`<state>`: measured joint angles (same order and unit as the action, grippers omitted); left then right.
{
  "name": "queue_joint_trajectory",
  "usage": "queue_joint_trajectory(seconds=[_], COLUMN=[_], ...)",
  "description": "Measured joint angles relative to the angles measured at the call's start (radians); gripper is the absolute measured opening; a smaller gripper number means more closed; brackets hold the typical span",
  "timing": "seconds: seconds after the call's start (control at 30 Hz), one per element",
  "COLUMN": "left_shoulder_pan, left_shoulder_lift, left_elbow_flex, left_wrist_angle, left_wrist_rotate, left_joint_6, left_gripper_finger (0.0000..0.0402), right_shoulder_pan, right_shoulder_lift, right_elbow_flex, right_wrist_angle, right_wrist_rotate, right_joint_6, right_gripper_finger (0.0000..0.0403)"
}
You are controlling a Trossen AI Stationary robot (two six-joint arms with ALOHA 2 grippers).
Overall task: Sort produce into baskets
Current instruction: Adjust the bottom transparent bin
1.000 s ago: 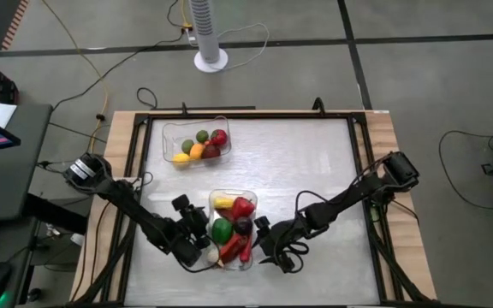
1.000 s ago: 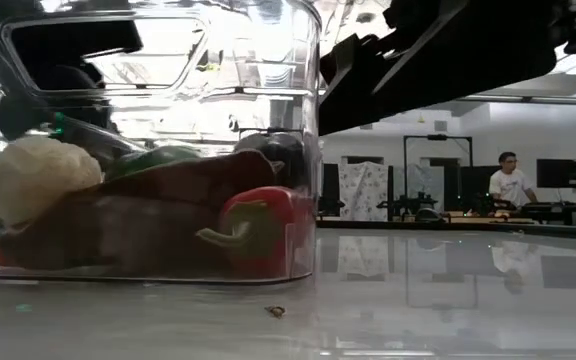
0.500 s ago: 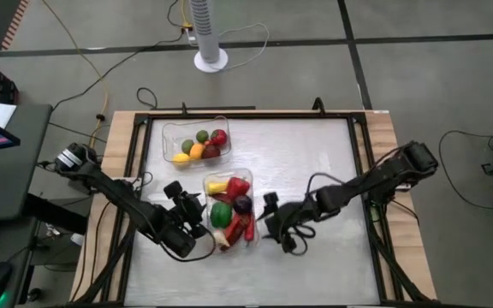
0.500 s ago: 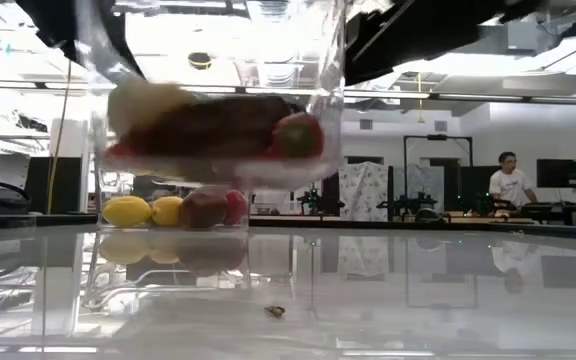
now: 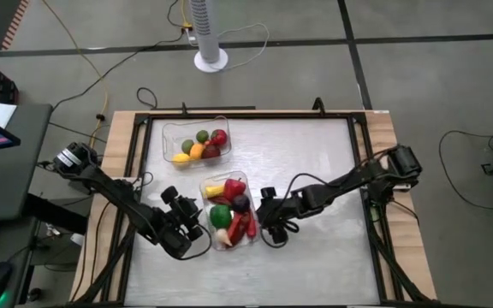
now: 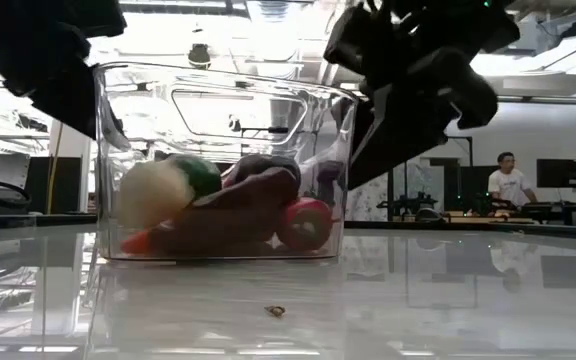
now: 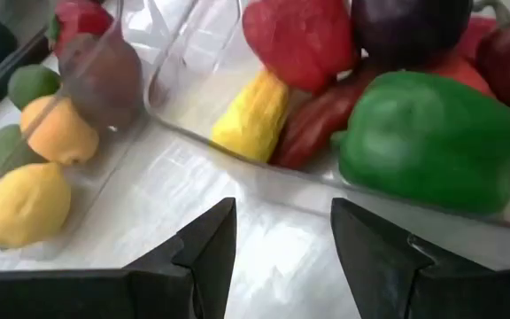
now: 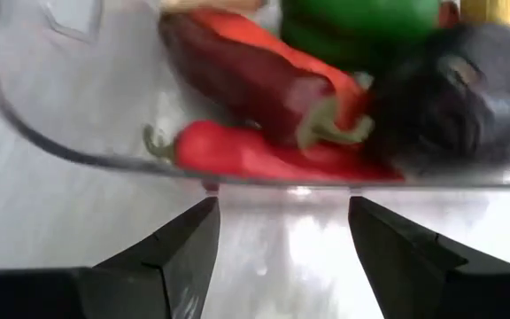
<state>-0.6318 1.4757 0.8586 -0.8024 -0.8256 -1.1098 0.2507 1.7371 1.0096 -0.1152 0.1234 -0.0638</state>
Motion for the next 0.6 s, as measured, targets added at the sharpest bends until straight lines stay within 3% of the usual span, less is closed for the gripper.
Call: queue_joint_trajectory(seconds=[0.3,0.6], left_shoulder_pan=[-0.048,-0.046], left_shoulder_lift=[-0.004,-0.002], left_elbow_flex=[0.023,0.037], left_wrist_angle=[-0.006,0.185], left_wrist_rotate=[0.015,0.189], left_joint_6=[0.027,0.16], left_gripper_finger=[0.0173,0.0173], right_shoulder_pan=[-0.012,0.039], right_shoulder_lift=[-0.104,-0.088], right_elbow_flex=[0.0,0.0], right_wrist_angle=[-0.144,-0.121], right_wrist_rotate=[0.013,-0.041], right_joint_6=[0.035,0.056], right_gripper_finger=[0.0279,0.0279])
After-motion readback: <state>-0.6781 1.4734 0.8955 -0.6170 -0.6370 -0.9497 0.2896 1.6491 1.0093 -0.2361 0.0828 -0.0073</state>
